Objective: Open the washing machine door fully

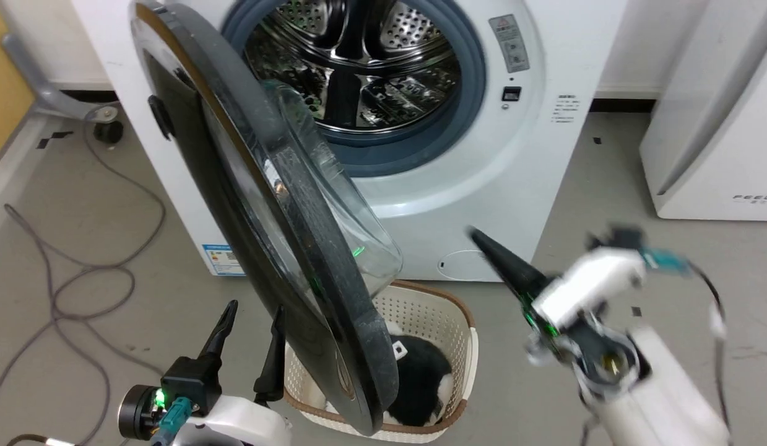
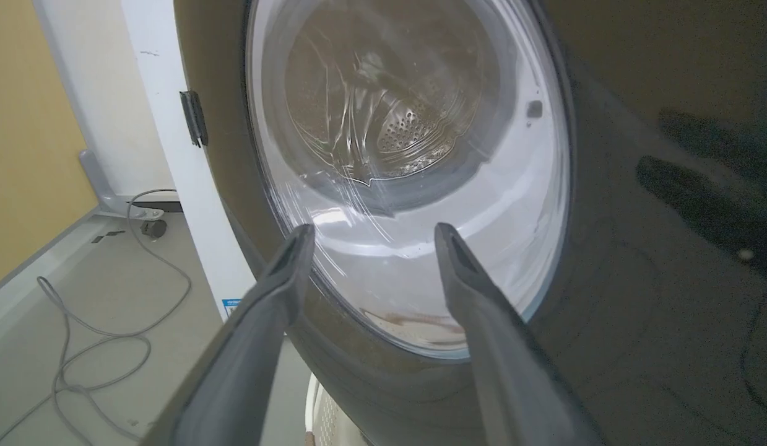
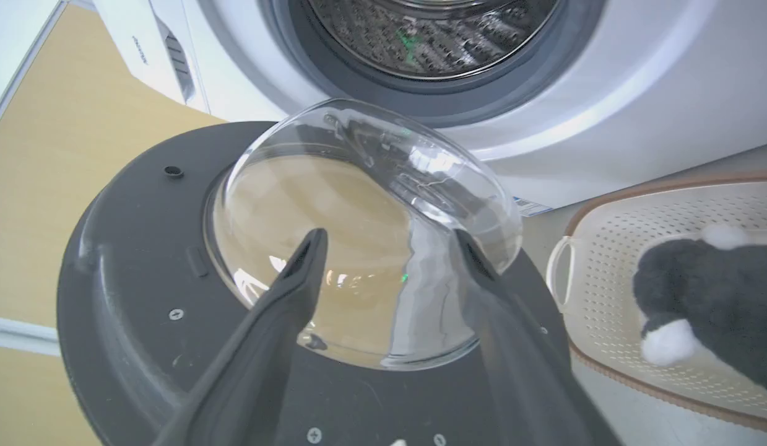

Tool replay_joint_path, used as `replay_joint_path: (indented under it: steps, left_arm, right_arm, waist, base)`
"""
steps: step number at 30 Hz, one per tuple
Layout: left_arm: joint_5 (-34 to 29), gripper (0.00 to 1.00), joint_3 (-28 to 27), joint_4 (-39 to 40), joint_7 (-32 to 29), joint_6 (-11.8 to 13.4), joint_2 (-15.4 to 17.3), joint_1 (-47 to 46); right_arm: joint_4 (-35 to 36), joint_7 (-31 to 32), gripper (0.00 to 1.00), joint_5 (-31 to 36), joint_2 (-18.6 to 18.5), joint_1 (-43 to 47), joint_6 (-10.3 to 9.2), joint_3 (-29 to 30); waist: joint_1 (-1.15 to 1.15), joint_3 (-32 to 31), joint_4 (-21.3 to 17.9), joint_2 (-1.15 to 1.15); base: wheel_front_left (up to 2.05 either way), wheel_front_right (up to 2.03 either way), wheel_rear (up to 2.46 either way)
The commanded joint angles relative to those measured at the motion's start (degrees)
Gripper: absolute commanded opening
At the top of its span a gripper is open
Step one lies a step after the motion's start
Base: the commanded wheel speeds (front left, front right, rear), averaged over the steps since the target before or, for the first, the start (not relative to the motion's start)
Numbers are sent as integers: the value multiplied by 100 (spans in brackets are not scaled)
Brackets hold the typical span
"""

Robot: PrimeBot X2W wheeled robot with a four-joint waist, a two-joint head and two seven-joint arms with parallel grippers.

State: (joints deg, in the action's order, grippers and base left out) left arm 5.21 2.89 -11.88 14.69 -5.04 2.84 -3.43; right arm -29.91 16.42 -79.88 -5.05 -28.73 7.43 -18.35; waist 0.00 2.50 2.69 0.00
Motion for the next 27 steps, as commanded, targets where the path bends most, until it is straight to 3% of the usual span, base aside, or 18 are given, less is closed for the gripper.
replay_joint_path:
  steps: [1, 5, 9, 11, 14, 18, 21, 27]
  left_arm:
    - [2, 100, -16, -1, 30, 30, 16, 90]
    - [10, 100, -59, -18, 30, 54, 21, 131]
    - [29, 100, -132, -20, 30, 82, 44, 160]
    - [37, 100, -173, -30, 30, 93, 63, 171]
    - [46, 100, -248, -22, 30, 142, 83, 186]
    - [65, 100, -337, 0, 30, 174, 118, 194]
    - [66, 100, -373, 16, 30, 194, 128, 196]
    - [74, 100, -424, 19, 30, 201, 147, 186]
  right_arm:
    - [35, -237, 100, 131, -59, 244, 6, 56]
    - [-1, -1391, 100, 677, -133, 854, 6, 346]
    - [-371, -2688, 100, 1933, -249, 1214, 6, 578]
    - [-465, -3000, 100, 2513, -191, 1316, 6, 837]
    - [-241, -3131, 100, 3758, -119, 1477, 6, 1481]
    - [1081, -3139, 100, 5490, 141, 1941, 6, 2406]
    - [2027, -3140, 100, 6440, 206, 2344, 6, 2529]
    - [3012, -3020, 100, 7220, 215, 2943, 6, 2142]
  waist:
    - [0, -13, -31, 0]
    - [0, -36, -118, 0]
    - [0, -37, -201, 0]
    - [0, -48, -238, 0]
    - [0, -54, -285, 0]
    - [0, -56, -306, 0]
    - [0, -54, -300, 0]
    - [0, -44, -267, 0]
  base:
    - [0, 0, 0]
    - [0, 0, 0]
    - [0, 0, 0]
    - [0, 0, 0]
    - [0, 0, 0]
    - [0, 0, 0]
    - [0, 0, 0]
    - [0, 0, 0]
